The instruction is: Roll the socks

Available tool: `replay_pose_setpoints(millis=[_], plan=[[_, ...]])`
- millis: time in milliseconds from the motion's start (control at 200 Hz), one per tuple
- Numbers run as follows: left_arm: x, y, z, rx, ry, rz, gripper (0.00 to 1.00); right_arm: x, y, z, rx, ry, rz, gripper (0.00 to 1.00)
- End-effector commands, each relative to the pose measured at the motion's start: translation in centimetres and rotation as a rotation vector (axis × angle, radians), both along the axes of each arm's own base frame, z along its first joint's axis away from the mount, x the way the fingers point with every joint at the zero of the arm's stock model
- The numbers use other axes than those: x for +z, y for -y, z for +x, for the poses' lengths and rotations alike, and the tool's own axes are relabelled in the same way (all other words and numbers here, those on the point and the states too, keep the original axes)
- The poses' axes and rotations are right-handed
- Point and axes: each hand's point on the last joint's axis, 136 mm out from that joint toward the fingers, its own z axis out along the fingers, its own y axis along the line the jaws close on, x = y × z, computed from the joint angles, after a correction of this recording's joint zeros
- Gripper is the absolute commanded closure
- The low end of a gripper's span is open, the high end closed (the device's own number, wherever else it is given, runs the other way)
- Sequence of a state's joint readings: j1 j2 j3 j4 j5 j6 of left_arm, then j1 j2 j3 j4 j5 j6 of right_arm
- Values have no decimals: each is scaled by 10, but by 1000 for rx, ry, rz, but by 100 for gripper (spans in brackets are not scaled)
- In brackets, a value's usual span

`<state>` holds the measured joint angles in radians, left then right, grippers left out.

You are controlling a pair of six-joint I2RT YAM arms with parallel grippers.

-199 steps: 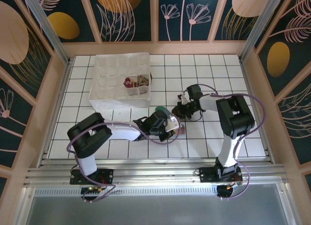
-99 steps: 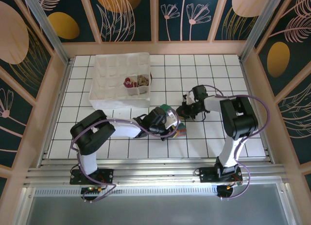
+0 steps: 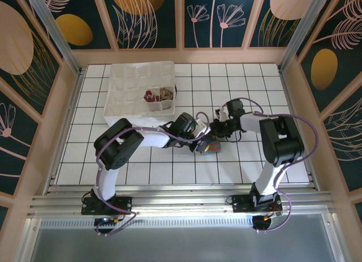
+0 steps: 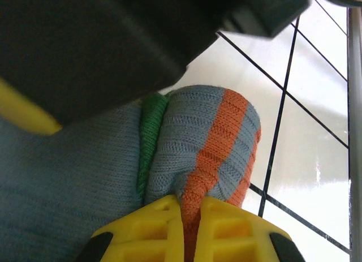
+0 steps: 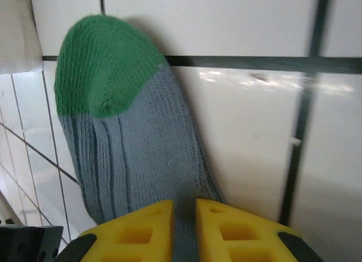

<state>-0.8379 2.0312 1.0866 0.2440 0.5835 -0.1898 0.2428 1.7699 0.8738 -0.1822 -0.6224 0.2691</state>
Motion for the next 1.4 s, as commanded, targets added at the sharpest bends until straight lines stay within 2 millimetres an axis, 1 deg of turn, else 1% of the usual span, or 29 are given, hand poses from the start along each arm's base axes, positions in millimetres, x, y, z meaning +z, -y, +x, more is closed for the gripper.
replay_pose_setpoints(millis=[0, 100, 185, 290, 370, 425, 545, 686, 846, 931, 1031, 1111, 1176, 1246, 1271, 1321, 1396], plan=[[-70, -45, -21, 74, -176, 241, 100, -7, 33, -6, -104, -26, -84, 78], [-74, -47, -21, 78, -197, 242, 100, 11, 44, -3, -147, 20, -66, 70], [-76, -46, -21, 78, -224, 230, 100, 28, 45, -5, -142, 74, -37, 65], [-80, -45, -21, 72, -249, 225, 100, 45, 42, -16, -120, 131, 2, 61], [-83, -46, -20, 75, -268, 220, 100, 51, 38, -25, -104, 154, 36, 59], [-84, -46, -19, 80, -282, 218, 100, 50, 37, -32, -99, 154, 44, 58], [-88, -47, -17, 86, -304, 222, 100, 37, 34, -48, -84, 111, 38, 57], [-91, -48, -16, 89, -320, 228, 100, 28, 20, -58, -41, 80, 36, 58], [-89, -47, -11, 87, -302, 222, 100, 14, 9, -64, -2, 38, 0, 65], [-85, -46, -8, 77, -271, 219, 100, -1, 9, -66, 1, -6, -47, 74], [-76, -44, -1, 59, -207, 215, 100, -15, 12, -66, 6, -58, -99, 91], [-62, -43, 7, 46, -124, 209, 93, -21, 13, -66, 18, -77, -140, 99], [-44, -42, 17, 41, -27, 195, 85, -24, 14, -66, 30, -91, -168, 100], [-19, -43, 28, 43, 102, 177, 72, -26, 15, -65, 37, -99, -190, 100], [-11, -43, 32, 47, 155, 180, 69, -26, 16, -65, 38, -102, -195, 100], [4, -46, 37, 46, 267, 188, 67, -27, 16, -65, 40, -104, -195, 100], [25, -50, 43, 51, 424, 202, 66, -29, 14, -65, 48, -116, -190, 100]])
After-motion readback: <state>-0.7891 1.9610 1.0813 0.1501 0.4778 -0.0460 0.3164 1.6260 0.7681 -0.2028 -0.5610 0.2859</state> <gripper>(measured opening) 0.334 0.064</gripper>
